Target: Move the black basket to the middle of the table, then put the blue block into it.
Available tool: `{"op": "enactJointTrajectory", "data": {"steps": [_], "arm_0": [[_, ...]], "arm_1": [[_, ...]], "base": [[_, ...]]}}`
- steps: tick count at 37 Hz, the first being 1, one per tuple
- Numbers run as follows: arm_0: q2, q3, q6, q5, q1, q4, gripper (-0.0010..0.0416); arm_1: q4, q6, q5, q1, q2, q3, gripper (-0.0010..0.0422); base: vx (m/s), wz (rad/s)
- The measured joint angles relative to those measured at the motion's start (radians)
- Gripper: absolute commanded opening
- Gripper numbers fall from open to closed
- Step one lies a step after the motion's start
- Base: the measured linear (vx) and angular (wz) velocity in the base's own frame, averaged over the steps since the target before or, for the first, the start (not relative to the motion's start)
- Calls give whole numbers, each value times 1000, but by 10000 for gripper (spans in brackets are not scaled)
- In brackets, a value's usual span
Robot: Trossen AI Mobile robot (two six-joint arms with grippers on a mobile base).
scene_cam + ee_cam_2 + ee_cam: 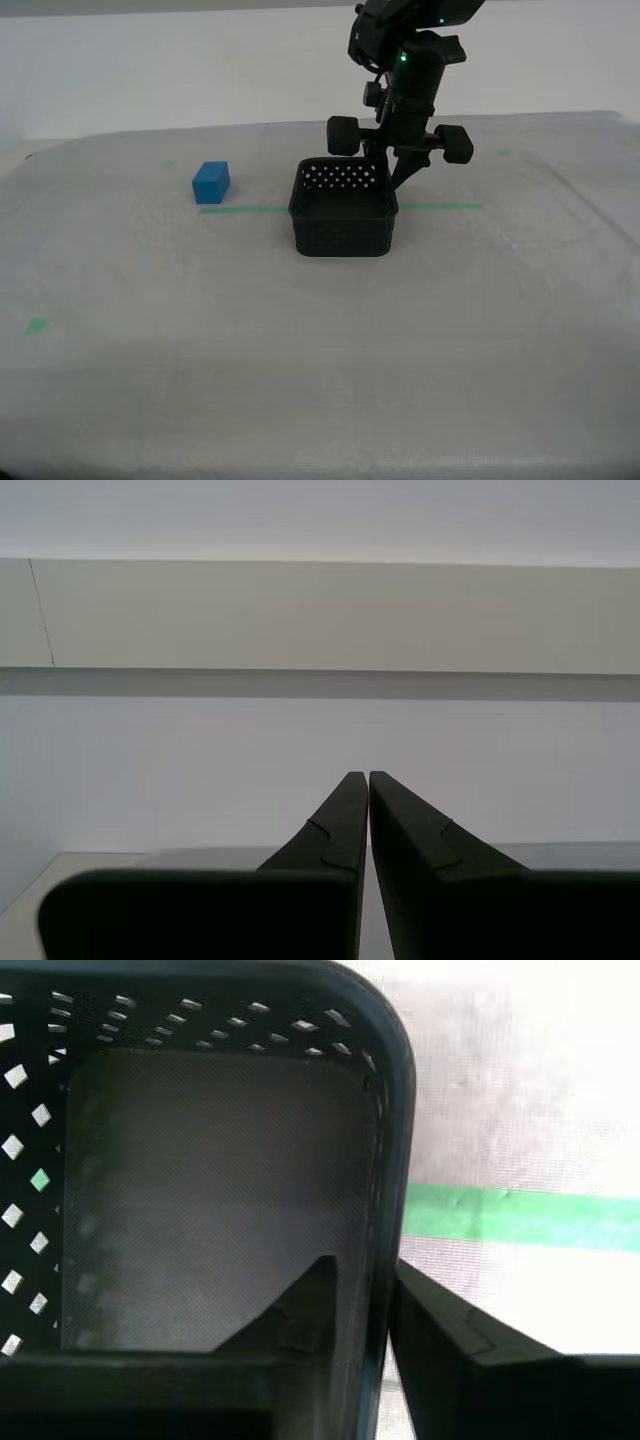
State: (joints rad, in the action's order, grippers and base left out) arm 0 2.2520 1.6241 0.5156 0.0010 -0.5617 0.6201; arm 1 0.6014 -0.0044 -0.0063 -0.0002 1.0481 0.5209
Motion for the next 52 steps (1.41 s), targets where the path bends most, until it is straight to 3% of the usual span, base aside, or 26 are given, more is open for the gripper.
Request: {"op": "enactJointTrajectory", "data": {"steps": [13,19,30,36,46,52], "arm_0": [[-5,-1,-34,15,-1,-7,269],[-17,-1,-70,15,-2,-11,255],[-39,23,-47,2,-3,-13,211],[-41,48,-47,-8,-3,1,257],[-51,74,-69,-9,-3,66,411],[-101,43,-82,16,5,75,371]], "arm_1": [[0,0,0,0,0,0,0],[-1,0,0,0,0,0,0],[0,0,0,0,0,0,0],[0,0,0,0,0,0,0],[0,0,0,0,0,0,0],[-1,0,0,0,0,0,0]], "base": [[0,0],[0,0],[0,0],[0,0],[0,0],[0,0]]}}
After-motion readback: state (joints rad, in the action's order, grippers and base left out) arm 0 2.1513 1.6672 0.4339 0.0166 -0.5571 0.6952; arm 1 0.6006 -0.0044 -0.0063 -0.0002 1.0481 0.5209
